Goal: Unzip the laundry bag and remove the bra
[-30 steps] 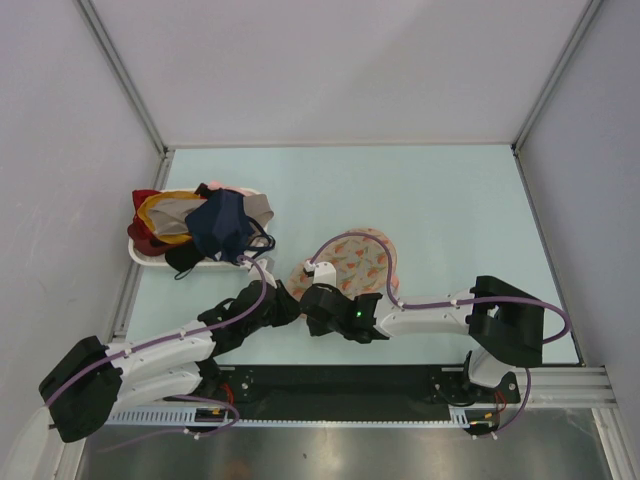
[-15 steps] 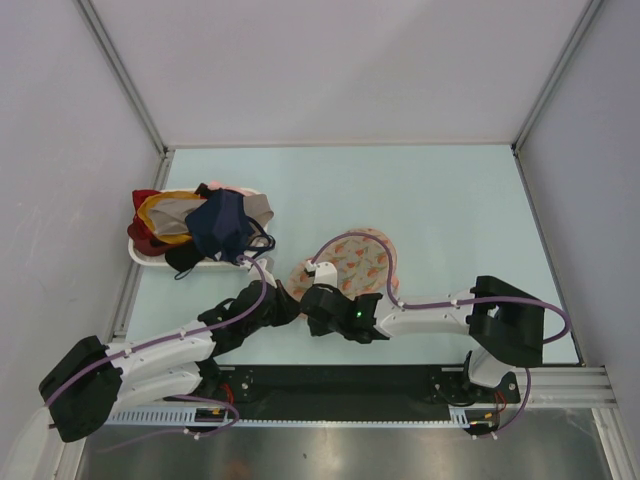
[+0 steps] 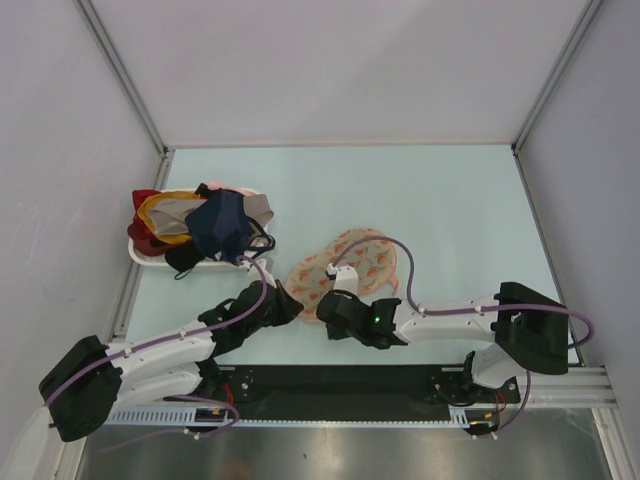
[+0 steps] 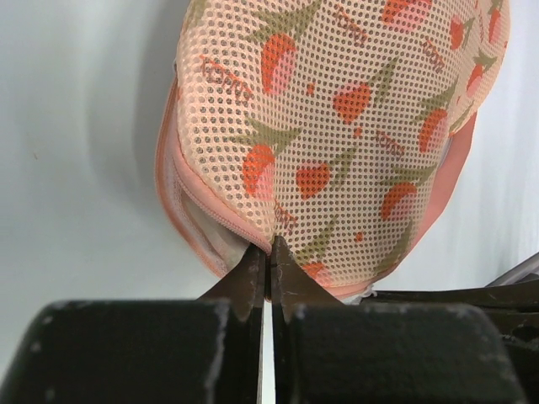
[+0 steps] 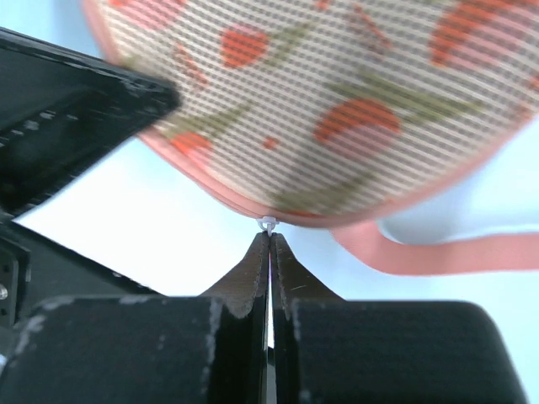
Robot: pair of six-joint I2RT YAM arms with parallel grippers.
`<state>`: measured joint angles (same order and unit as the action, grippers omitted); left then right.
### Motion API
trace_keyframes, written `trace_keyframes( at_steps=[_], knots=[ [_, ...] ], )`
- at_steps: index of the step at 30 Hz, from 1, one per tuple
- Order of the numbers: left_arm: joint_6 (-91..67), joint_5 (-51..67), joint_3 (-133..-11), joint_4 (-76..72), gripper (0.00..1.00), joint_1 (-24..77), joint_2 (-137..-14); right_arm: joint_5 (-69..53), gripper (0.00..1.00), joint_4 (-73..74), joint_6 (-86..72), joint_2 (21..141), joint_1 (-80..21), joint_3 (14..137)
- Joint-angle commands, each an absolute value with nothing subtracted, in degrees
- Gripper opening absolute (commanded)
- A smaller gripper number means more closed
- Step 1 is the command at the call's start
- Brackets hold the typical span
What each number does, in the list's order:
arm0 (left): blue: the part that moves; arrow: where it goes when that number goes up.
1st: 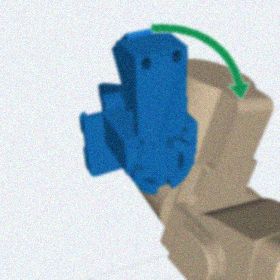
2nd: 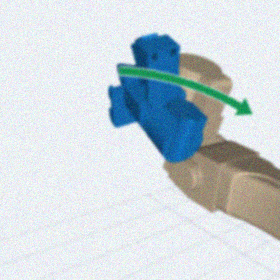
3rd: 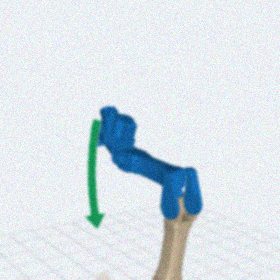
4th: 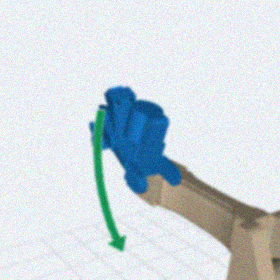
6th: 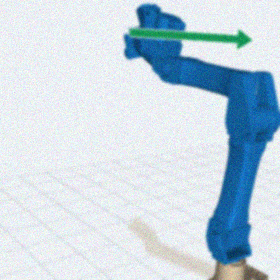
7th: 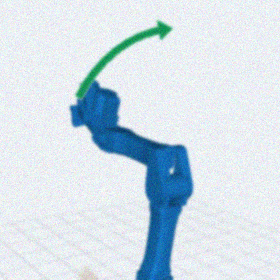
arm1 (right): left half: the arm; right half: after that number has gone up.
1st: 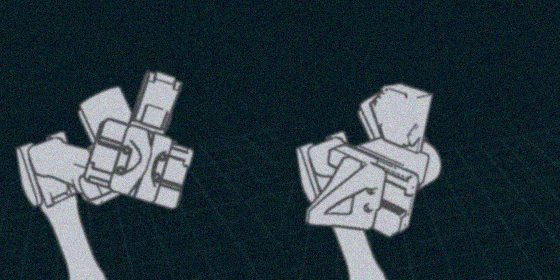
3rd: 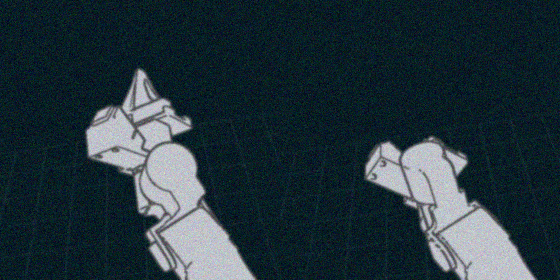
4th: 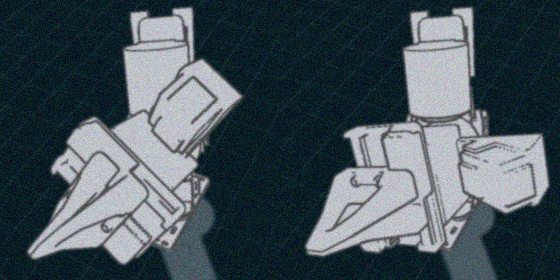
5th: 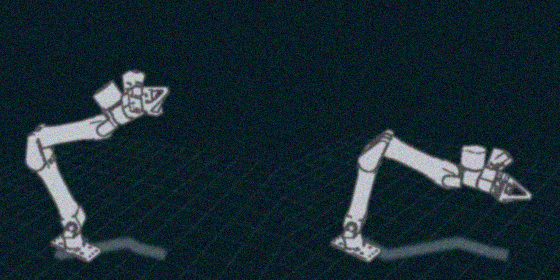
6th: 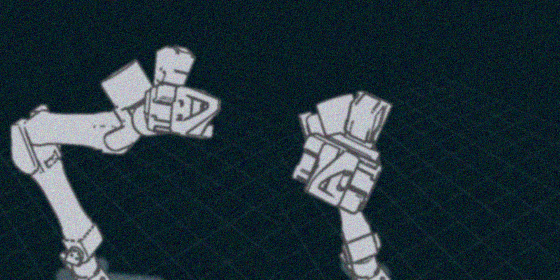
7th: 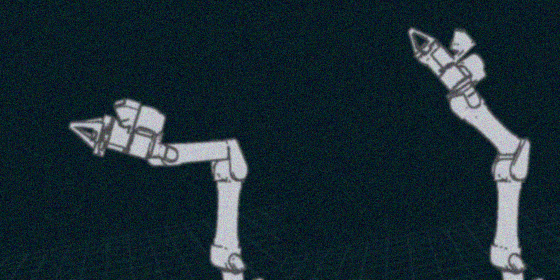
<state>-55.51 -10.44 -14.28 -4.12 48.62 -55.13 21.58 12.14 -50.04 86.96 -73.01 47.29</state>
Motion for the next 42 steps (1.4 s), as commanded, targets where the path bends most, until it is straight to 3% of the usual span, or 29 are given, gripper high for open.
trace_keyframes(
  at_steps=[1,16,22,29,30,31,32,33,36,38,42],
  knots=[
    [-54.84,-13.18,-14.06,-3.78,0.0,47.9,-55.72,26.1,0.0,16.43,-52.12,83.24,-72.6,45.18],
    [-49.94,-13.36,-14.94,-7.55,0.0,44.74,-61.59,26.98,0.0,17.84,-51.5,80.68,-71.54,44.38],
    [-44.22,-14.68,-20.38,-7.73,0.0,42.89,-69.15,24.96,0.0,15.21,-51.07,82.97,-72.86,45.88],
    [-40.96,-15.03,-26.18,-4.84,0.01,42.01,-69.44,22.07,0.0,11.96,-48.52,88.41,-73.56,50.44],
    [-40.61,-15.46,-26.54,-4.05,0.04,42.01,-68.91,21.8,0.0,11.26,-48.08,88.85,-73.56,51.49],
    [-39.39,-17.21,-26.98,-1.35,0.2,42.01,-66.3,21.19,0.0,10.82,-46.95,90.08,-73.56,52.46],
    [-38.77,-18.71,-27.16,1.2,0.28,42.01,-65.14,21.09,0.0,10.64,-46.59,90.78,-73.56,53.51],
    [-38.24,-20.03,-27.42,2.8,0.49,42.01,-64.0,21.18,0.0,10.55,-45.8,91.14,-73.48,53.96],
    [-37.0,-23.8,-27.77,8.77,0.71,42.01,-59.16,20.66,0.0,10.11,-45.0,92.19,-73.3,55.28],
    [-37.35,-24.08,-27.16,11.59,0.76,42.01,-55.21,20.22,0.0,9.32,-44.39,92.63,-73.04,55.98],
    [-41.29,-17.7,-23.3,12.04,0.77,42.01,-50.54,19.25,0.0,7.83,-43.42,93.95,-72.6,57.39]
  ],
)
